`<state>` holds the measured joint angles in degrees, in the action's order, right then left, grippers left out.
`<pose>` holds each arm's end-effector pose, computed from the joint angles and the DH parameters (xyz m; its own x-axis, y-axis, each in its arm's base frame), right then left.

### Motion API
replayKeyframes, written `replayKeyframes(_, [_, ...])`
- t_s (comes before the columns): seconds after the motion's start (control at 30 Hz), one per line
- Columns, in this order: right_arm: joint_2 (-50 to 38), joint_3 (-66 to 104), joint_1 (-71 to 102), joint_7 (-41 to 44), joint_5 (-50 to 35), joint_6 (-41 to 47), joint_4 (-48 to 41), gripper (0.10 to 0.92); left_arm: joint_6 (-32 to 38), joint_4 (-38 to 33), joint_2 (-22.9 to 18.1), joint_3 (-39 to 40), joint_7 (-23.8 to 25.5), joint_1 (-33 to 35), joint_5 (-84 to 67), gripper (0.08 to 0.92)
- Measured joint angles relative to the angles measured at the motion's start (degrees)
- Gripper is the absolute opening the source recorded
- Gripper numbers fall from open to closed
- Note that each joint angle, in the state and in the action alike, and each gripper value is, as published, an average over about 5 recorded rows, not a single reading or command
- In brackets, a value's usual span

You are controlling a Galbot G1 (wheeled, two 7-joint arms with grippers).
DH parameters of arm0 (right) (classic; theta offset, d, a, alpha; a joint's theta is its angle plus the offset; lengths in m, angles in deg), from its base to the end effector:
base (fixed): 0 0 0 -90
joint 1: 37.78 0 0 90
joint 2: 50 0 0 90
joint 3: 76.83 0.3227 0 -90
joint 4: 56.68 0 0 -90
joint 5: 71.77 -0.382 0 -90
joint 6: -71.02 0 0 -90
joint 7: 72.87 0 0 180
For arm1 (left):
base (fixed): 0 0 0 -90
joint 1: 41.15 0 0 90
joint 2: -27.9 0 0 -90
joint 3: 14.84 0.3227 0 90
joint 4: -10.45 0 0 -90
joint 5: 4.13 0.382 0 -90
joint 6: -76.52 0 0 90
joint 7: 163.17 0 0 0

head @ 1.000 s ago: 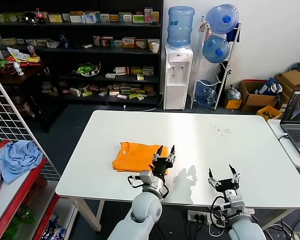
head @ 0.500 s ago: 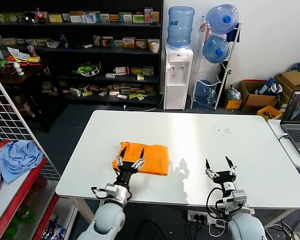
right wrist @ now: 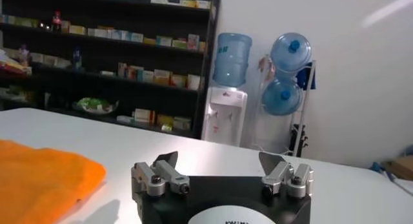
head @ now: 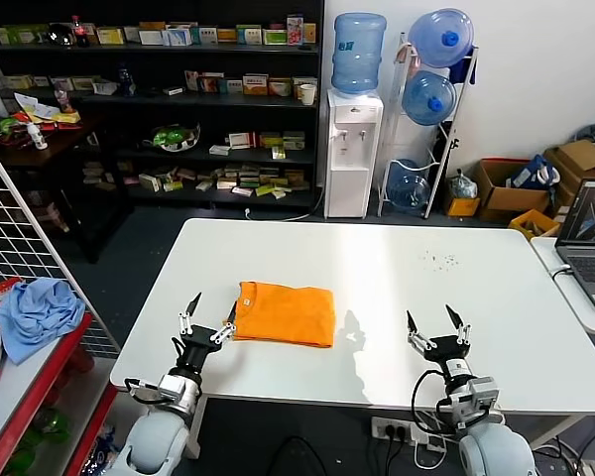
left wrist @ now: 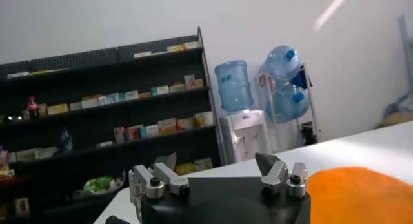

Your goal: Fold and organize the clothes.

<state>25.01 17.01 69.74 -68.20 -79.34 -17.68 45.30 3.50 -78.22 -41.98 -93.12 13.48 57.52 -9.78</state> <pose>0.2867 -0.0871 -0.3303 -0.9905 -0.0680 0.1197 -0.0833 0.9882 -0.1282 0.3187 0.0412 -0.3905 -0.9792 0.1936 -0.0613 0.1773 0.9622 0.2068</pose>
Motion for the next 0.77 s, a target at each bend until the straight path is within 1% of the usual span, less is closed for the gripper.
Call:
replayKeyframes(0.3, [2.1,1.9,-0.7,3.3,1.4,3.1,1.0,0.823,-2.2,-0.9,0.5,-4.1,2.2,2.0,1.1,0.823])
replayKeyframes(0.77, [3.0,2.8,-1.9,4.5,2.3,5.1,1.4,0.823,-4.5,-2.2,0.6,-7.6,2.9,3.7,2.1,0.823])
